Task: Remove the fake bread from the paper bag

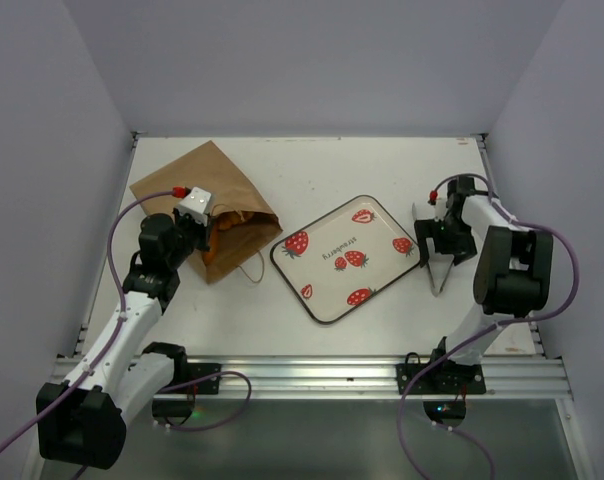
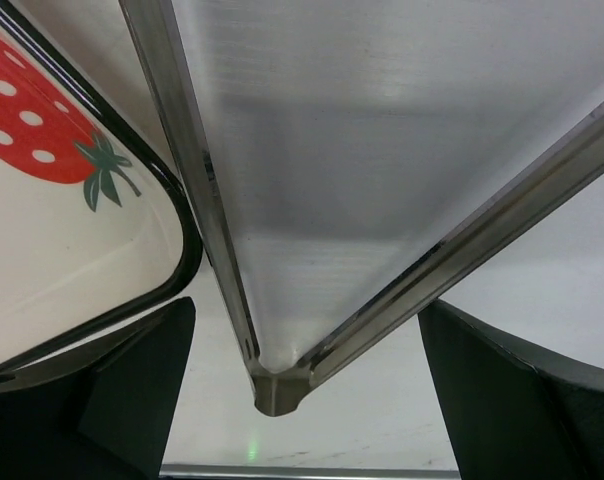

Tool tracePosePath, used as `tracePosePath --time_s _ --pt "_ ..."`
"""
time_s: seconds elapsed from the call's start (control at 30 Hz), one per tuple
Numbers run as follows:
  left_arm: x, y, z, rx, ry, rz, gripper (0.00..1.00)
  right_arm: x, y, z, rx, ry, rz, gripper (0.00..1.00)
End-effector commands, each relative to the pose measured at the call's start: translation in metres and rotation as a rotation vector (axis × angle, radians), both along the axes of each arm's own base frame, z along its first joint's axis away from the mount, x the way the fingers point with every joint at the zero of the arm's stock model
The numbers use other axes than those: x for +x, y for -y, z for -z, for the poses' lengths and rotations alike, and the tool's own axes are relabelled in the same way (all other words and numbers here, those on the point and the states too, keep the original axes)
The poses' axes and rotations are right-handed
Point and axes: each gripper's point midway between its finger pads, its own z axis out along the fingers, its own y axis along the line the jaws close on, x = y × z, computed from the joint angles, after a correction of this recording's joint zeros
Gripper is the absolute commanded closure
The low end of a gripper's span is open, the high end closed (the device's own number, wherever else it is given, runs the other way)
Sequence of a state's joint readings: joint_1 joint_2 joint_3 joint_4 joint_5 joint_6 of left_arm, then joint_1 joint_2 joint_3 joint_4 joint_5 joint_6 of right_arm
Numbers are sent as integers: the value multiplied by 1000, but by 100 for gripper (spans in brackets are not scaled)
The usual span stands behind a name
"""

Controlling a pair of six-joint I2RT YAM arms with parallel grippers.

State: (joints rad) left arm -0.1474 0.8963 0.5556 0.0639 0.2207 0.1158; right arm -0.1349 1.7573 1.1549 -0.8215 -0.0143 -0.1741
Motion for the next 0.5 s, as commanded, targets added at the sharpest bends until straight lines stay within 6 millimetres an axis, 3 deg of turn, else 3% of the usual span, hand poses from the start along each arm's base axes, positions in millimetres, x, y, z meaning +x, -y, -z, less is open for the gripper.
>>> tracePosePath --time_s 0.0,0.3,0.47 --pt "0 6 -15 -9 25 27 100 9 3 6 -45 27 36 2" --pt "0 6 -14 -7 23 24 100 18 24 18 -156 17 70 6" --pt "0 6 -15 -7 25 24 100 38 34 17 -162 63 64 9"
